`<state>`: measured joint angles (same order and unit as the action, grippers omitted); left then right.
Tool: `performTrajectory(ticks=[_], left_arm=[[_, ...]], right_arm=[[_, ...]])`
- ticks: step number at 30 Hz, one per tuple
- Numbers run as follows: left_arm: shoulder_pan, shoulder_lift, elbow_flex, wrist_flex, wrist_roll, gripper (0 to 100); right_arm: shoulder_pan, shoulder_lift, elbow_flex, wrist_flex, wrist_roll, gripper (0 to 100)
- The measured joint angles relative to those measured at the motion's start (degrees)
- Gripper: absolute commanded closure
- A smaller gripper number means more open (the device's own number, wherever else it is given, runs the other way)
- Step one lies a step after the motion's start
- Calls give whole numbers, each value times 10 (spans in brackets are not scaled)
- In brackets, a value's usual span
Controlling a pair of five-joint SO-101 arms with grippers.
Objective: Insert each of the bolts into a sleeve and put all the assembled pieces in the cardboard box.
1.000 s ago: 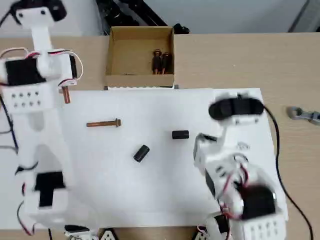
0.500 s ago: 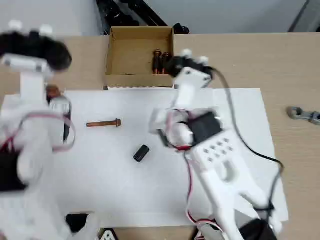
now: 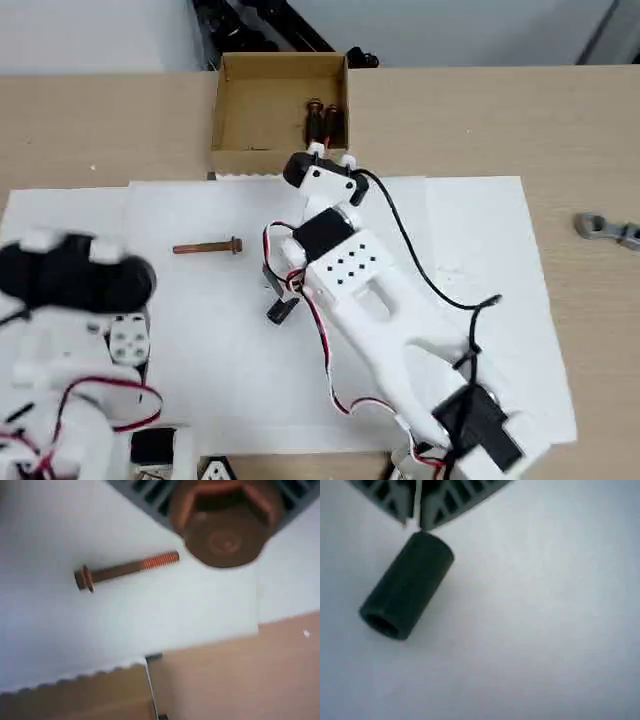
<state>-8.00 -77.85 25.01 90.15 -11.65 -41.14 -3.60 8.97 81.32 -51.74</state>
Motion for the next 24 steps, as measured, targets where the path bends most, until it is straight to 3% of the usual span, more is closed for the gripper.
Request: performTrajectory(ticks=[11,17,24], left_arm=[[-117,-24,34,-39,-1,994],[-124,-24,34,-39,-1,994],[-124,-24,34,-39,-1,994]], right_arm=[[-26,61,-10,-26,-27,949],[-40,71,-10,-26,-51,786],[-53,72,-10,-43,-57,790]])
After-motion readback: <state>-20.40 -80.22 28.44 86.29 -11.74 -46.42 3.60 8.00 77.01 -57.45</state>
